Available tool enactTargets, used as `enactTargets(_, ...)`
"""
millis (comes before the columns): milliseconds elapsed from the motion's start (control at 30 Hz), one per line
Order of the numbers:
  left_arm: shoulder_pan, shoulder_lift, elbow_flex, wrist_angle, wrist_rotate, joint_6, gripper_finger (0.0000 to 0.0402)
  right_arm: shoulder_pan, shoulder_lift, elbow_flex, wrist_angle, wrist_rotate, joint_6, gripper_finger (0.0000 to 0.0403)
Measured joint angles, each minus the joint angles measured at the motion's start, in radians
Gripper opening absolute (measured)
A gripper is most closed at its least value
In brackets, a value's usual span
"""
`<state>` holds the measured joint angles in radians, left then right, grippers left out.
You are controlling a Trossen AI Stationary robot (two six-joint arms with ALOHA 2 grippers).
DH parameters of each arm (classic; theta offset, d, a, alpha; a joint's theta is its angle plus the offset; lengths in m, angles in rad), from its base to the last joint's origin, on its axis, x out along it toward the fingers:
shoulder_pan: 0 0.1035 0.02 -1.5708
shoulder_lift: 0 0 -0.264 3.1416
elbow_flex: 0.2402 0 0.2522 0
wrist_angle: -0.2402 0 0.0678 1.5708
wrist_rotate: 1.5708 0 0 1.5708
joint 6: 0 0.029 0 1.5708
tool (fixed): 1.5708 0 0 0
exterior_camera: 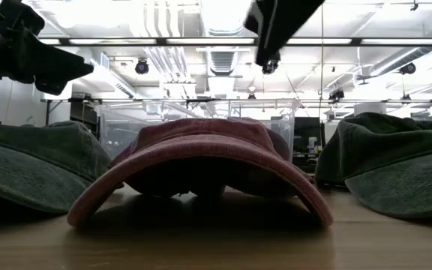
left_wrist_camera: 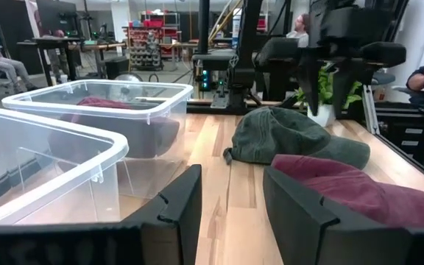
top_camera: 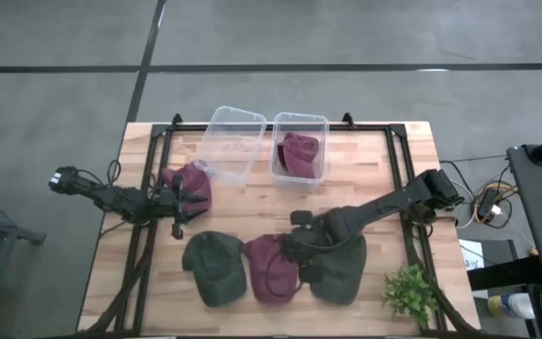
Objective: Pick & Place hat
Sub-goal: Put the bottom red cap into the right transparent bin
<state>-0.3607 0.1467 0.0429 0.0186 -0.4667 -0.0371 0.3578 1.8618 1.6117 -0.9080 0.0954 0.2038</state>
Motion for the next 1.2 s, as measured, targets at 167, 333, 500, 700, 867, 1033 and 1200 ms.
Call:
enactTargets(167,0.000,0.000,0.000,0.000,-0.001,-0.015,0.0140,0.000,0.000,-0.002,0.015,-0.001,-0.207,0.0175)
enactTargets(333,0.000,0.000,0.000,0.000,-0.001,-0.044,0.0140,0.000,0.000,-0.003,0.016,0.000,-0.386,0.0181)
enactTargets(500,0.000,0.000,0.000,0.000,-0.001,-0.073,0.0140,-0.001,0.034,-0.003,0.021,-0.001,-0.491,0.0181)
enactTargets(700,0.001,0.000,0.000,0.000,0.006,-0.119,0.0140,-0.002,0.133,0.005,0.014,0.013,-0.569,0.0188)
enactTargets(867,0.001,0.000,0.000,-0.001,0.006,-0.121,0.0140,-0.002,0.190,0.047,0.004,0.119,-0.611,0.0196)
enactTargets(1033,0.000,0.001,0.000,-0.001,0.006,-0.121,0.0140,-0.002,0.220,0.102,-0.016,0.135,-0.654,0.0195)
enactTargets(1200,0.000,0.002,0.000,-0.002,0.007,-0.121,0.0140,-0.002,0.233,0.138,-0.128,0.063,-0.659,0.0194)
